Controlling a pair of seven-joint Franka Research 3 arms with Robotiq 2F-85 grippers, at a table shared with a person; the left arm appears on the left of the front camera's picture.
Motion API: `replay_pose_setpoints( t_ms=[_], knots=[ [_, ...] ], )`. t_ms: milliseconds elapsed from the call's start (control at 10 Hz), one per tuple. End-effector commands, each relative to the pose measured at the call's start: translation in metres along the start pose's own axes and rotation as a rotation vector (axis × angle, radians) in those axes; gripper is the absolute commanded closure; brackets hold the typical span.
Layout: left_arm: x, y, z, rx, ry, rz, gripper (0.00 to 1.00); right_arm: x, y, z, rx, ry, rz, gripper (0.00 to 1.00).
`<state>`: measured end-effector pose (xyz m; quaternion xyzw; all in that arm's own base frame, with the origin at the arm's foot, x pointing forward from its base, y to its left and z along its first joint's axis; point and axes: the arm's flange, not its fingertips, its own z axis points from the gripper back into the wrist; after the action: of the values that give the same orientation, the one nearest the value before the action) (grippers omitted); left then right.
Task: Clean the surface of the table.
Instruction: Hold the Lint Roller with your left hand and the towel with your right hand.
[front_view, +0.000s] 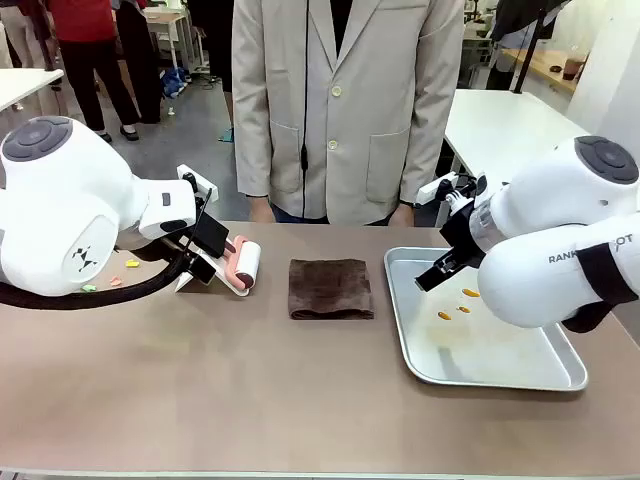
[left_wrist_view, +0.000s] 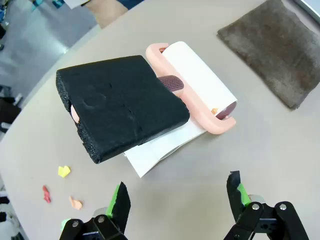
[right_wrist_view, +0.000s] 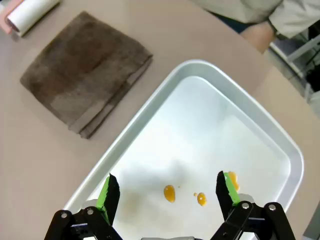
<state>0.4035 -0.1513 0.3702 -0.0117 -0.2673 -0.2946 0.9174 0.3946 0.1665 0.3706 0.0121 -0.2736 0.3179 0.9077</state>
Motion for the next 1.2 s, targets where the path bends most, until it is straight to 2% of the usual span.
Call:
replay_pose_setpoints(
  t_ms=[0, 1100],
  knots=[
    [0.0, 0.0, 0.0, 0.0, 0.0, 0.0, 0.0, 0.0002, 0.0, 0.0001, 0.0, -0.001, 0.0, 0.0],
    [0.0, 0.0, 0.0, 0.0, 0.0, 0.0, 0.0, 0.0002, 0.0, 0.0001, 0.0, -0.001, 0.0, 0.0]
  ],
)
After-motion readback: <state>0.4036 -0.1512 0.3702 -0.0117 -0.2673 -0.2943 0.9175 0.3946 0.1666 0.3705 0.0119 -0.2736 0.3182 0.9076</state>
